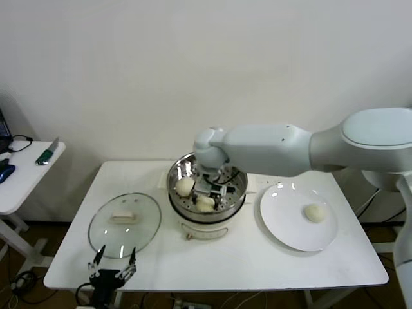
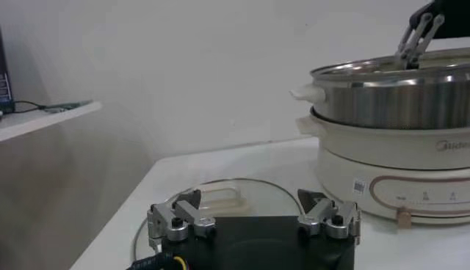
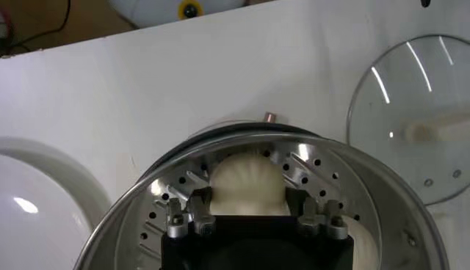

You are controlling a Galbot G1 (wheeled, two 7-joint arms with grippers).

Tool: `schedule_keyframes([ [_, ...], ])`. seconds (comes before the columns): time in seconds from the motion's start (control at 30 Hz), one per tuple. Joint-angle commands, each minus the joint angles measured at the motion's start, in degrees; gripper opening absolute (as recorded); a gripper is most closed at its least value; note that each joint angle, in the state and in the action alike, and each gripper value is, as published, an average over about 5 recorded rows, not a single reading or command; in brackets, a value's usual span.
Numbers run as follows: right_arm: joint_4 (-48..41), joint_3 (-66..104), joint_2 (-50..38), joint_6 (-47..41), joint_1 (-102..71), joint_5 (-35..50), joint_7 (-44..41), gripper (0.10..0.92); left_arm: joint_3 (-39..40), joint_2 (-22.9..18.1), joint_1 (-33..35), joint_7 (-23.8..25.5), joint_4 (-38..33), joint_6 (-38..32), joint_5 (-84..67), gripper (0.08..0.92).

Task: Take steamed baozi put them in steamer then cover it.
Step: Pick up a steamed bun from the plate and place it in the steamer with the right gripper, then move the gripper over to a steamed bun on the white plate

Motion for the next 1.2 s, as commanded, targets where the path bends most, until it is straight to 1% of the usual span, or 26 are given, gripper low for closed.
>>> schedule_keyframes([
  [0.03,-0.25,0.26,-0.28,0.41,1.06,0.65,0.58,0.769,-0.04,-0.05,0.08,0.00,-0.19,-0.02,0.03,0.823],
  [0.1,-0.25,0.23,-0.88,0.98,3.03,2.03,-0.07,0.804,-0.04,-0.08,0.11,0.00,-0.27,-0.02,0.03,0.823],
  [0.2,-0.29,0.27,-2.34,2.12,6.36,4.78,-1.58,0.820,-0.03,-0.14,0.13,0.01,-0.36,-0.03,0.03,0.823],
  [0.43,-0.81,-3.83,-9.75,1.89,15.72,18.90,-5.62,0.823,-0.26,-0.02,-0.11,0.03,-0.41,0.02,0.03,0.823],
  [0.6,-2.15,-11.16,-17.89,-2.72,21.80,28.91,-5.59,0.823,-0.20,0.10,-0.40,0.07,-0.24,0.03,0.01,0.823],
  [0.73,-1.34,-15.62,-25.50,-7.35,23.79,33.59,-4.62,0.823,-0.21,0.25,-0.71,0.06,-0.08,-0.08,-0.10,0.823],
  [0.87,-0.74,-18.98,-34.22,-10.84,22.52,32.31,-3.65,0.823,0.07,0.50,-0.96,0.09,-0.13,-0.16,-0.15,0.823],
  [1.0,-1.55,-18.58,-41.71,-11.91,17.44,26.05,-2.56,0.823,0.24,0.31,-1.28,0.19,-0.20,-0.13,-0.12,0.823],
  [1.1,-3.50,-15.61,-44.89,-11.70,12.46,20.39,-2.07,0.823,0.35,0.08,-1.35,0.22,-0.07,-0.14,-0.08,0.823],
  [1.2,-5.75,-11.87,-46.27,-11.57,7.07,16.01,-1.57,0.823,0.63,-0.14,-1.41,0.28,0.19,-0.17,0.17,0.823],
])
